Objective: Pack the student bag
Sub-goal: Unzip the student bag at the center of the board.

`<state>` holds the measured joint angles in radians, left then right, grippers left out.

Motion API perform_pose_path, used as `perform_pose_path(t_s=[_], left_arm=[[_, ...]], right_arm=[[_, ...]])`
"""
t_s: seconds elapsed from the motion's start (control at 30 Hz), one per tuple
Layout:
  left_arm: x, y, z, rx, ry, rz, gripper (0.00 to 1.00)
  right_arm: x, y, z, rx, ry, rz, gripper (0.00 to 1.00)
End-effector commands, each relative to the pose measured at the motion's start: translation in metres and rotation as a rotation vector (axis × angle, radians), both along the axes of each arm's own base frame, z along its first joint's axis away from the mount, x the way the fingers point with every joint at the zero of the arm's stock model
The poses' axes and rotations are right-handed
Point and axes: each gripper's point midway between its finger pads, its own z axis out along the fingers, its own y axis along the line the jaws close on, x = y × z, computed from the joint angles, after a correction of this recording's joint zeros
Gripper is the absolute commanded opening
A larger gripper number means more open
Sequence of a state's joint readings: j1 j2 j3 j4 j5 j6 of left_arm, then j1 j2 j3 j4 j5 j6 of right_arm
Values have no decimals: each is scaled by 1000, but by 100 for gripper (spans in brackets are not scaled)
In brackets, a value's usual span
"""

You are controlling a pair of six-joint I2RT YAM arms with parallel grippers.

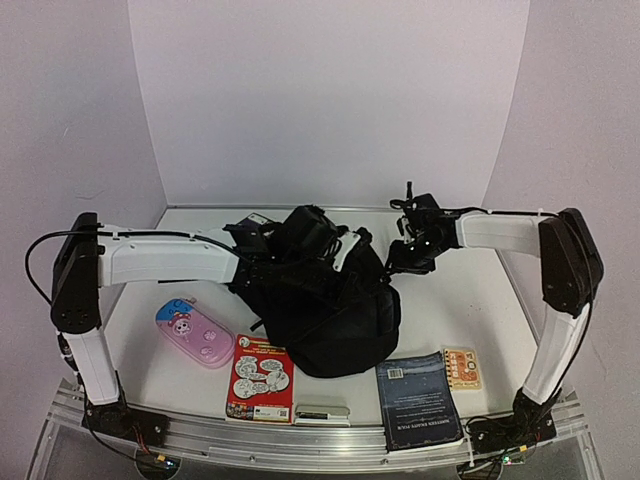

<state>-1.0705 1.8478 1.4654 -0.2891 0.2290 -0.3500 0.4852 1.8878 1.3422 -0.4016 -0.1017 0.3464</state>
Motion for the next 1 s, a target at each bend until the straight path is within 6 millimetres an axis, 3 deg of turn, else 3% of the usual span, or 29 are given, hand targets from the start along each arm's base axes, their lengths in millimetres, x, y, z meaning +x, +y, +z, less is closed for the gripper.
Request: perform_pose_path(t_s=[0.0, 0.17, 0.27, 0.43, 0.6, 0.77, 0.97], left_arm=[[40, 17, 52, -127, 22, 75, 0], [73, 27, 54, -142, 32, 132, 0], [83, 28, 55, -146, 27, 141, 0], [90, 27, 54, -151, 27, 135, 0], [96, 27, 57, -156, 20, 141, 0], [99, 27, 60, -163, 14, 148, 0], [102, 30, 60, -156, 14, 159, 0]], right_arm=[[-17, -4, 60, 115, -92, -21, 59], [-69, -11, 65, 235, -22, -35, 69], [-105, -13, 61, 305, 31, -30, 68], [-143, -18, 57, 394, 86, -54, 67], [-161, -9, 51, 452, 132, -28, 67], [-171, 13, 41, 481, 164, 18, 66], [-189, 47, 29, 508, 208, 71, 54]])
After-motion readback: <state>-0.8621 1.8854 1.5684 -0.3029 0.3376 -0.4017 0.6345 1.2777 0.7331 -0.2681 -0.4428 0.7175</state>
